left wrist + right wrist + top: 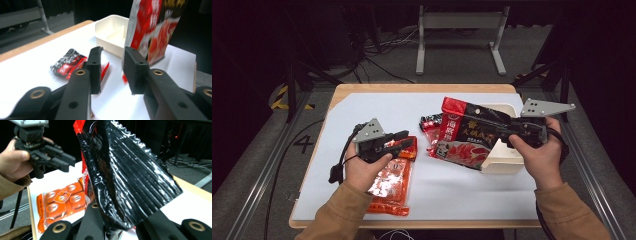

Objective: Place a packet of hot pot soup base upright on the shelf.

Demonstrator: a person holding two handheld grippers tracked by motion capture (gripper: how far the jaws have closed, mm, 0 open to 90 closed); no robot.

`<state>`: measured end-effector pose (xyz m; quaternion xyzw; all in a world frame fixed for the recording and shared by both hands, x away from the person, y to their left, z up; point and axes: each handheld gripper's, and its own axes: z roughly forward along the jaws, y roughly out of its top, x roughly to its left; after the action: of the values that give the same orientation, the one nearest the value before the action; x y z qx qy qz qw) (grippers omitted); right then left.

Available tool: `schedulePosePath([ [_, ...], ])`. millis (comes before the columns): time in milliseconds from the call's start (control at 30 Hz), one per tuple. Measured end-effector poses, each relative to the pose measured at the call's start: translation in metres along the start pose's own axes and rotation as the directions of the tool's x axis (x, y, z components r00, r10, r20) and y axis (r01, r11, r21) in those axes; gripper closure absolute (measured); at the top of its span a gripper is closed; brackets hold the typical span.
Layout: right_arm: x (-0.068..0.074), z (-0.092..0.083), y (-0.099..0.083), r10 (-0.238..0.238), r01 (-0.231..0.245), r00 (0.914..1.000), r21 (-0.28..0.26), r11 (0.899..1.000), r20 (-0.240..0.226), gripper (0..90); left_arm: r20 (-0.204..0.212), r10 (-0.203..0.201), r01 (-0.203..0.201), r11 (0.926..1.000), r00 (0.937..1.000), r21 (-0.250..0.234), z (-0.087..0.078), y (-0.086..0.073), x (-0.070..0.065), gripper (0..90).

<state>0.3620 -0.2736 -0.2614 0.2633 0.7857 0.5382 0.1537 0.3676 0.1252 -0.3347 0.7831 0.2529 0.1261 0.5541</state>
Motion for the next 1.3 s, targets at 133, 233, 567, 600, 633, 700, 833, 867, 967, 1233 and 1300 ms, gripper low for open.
schedulePosePath([
  [133,-0.01,-0.007,0.009,-0.013,0.013,0.9994,-0.006,1.0,0.033,81.7,-0.022,-0.006,0.006,0.9999,0.9997,0.009,-0.008,-0.008,0.004,60.4],
  [233,-0.014,-0.009,0.012,-0.021,0.021,0.9987,-0.003,1.0,0.047,81.7,-0.034,0.0,0.001,0.9999,0.9994,0.014,-0.012,-0.012,0.006,58.3],
  [567,-0.039,-0.017,0.023,-0.019,0.02,0.9969,-0.007,1.0,0.076,81.7,-0.076,-0.034,0.036,0.999,0.9965,0.027,-0.027,-0.029,0.019,52.1],
  [600,-0.041,-0.017,0.024,-0.022,0.023,0.9964,-0.004,1.0,0.081,81.7,-0.084,-0.036,0.039,0.9988,0.9958,0.03,-0.028,-0.03,0.021,50.4],
  [633,-0.042,-0.018,0.026,-0.024,0.024,0.996,0.001,1.0,0.086,81.7,-0.086,-0.033,0.036,0.9986,0.9957,0.037,-0.029,-0.031,0.024,49.3],
  [700,-0.048,-0.018,0.028,-0.023,0.022,0.9952,0.006,1.0,0.095,81.7,-0.082,-0.047,0.05,0.9981,0.9955,0.037,-0.031,-0.033,0.027,47.4],
  [833,-0.053,-0.019,0.031,-0.031,0.029,0.994,0.011,0.999,0.105,81.6,-0.085,-0.046,0.051,0.9968,0.9953,0.062,-0.033,-0.036,0.031,44.5],
  [867,-0.053,-0.019,0.031,-0.031,0.029,0.994,0.011,0.999,0.105,81.6,-0.088,-0.037,0.043,0.9968,0.9955,0.067,-0.033,-0.036,0.032,44.5],
  [967,-0.057,-0.02,0.032,-0.028,0.027,0.994,0.013,1.0,0.106,81.6,-0.088,-0.05,0.056,0.9958,0.9949,0.072,-0.035,-0.039,0.036,43.2],
  [1233,-0.073,-0.017,0.04,-0.058,0.053,0.99,0.043,0.998,0.128,81.5,-0.101,-0.082,0.09,0.9926,0.9915,0.081,-0.035,-0.044,0.043,39.7],
  [1300,-0.077,-0.016,0.043,-0.061,0.055,0.9893,0.049,0.997,0.133,81.5,-0.102,-0.081,0.09,0.992,0.9915,0.088,-0.035,-0.045,0.044,38.9],
])
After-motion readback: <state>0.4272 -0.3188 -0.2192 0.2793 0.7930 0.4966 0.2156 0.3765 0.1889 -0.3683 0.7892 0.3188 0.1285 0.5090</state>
